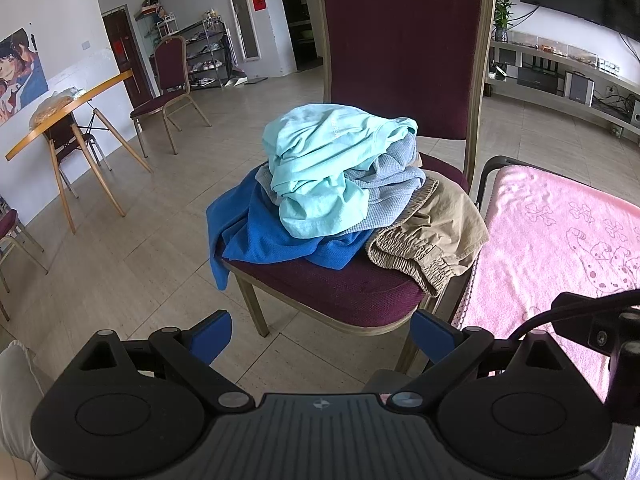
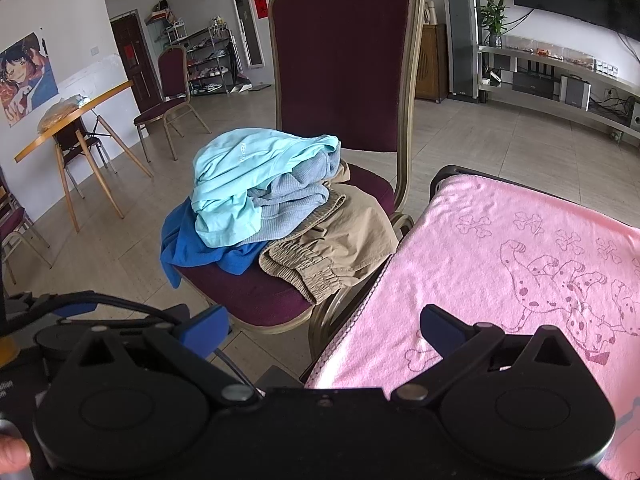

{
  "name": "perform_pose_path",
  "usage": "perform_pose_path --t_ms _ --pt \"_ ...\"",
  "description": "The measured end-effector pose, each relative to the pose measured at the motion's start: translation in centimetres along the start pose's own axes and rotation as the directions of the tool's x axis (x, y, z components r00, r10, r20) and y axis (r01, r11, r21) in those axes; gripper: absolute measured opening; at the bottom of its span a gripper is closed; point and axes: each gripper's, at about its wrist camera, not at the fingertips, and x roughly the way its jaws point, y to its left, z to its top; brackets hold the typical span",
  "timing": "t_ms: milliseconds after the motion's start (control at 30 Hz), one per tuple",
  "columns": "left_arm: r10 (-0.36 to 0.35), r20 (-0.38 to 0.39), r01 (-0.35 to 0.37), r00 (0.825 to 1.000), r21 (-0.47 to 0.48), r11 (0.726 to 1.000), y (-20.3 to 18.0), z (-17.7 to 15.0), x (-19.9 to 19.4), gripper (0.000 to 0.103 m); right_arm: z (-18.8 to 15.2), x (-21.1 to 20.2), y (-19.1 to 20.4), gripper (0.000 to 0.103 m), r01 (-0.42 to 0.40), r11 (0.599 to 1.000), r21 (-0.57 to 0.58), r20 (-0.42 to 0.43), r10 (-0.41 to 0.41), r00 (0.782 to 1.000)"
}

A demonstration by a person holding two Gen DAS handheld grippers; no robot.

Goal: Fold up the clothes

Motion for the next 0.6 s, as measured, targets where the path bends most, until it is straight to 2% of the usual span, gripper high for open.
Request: perform_pose_path --t_ms 600 --pt "0.007 0.001 -0.007 1.000 -0.004 1.000 0.17 -0.03 0.07 0.098 -0.06 0.07 -0.02 0.103 -0.002 1.000 0.003 -0.002 0.002 1.000"
